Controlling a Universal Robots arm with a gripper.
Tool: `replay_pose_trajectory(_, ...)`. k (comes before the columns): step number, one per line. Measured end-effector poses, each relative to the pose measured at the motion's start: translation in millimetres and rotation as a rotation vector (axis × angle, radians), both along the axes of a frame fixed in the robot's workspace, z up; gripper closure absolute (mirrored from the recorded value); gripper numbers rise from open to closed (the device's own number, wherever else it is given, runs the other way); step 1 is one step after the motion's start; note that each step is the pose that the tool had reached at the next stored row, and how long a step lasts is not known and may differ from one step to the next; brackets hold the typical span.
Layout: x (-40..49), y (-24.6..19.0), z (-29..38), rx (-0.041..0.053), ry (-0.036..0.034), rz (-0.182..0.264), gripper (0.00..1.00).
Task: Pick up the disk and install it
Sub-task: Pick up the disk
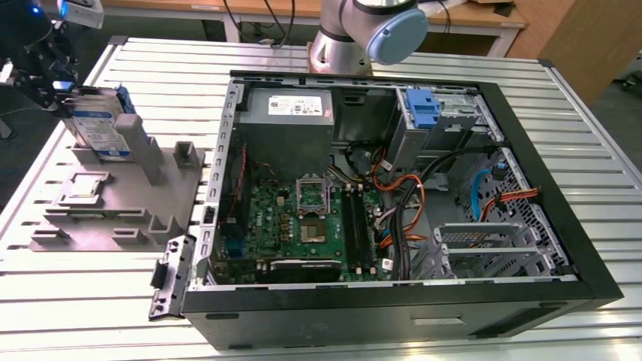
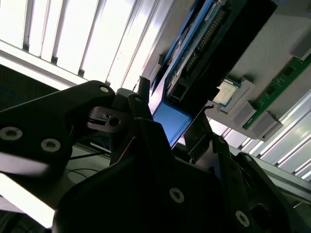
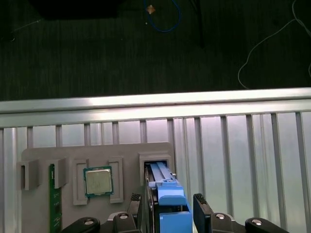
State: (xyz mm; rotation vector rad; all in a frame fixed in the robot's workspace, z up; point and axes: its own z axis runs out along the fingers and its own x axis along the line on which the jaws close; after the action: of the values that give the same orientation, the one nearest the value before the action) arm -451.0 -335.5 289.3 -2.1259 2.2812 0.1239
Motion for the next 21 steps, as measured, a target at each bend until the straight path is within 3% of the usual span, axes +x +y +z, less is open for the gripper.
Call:
replay_pose_trajectory(9,0.0,-0.3,-2.0,0.0,-0.0001,0.0,0.46)
replay_pose_trajectory(11,0.0,-0.3,-2.0,0.0,-0.0002,0.0,0.47)
replay_pose_trajectory(12,0.0,-0.3,-2.0,0.0,-0.0002,0.0,0.54)
replay_pose_trajectory(21,0.0,-0.6,-2.1,0.0,-0.0003,0.0,0.54)
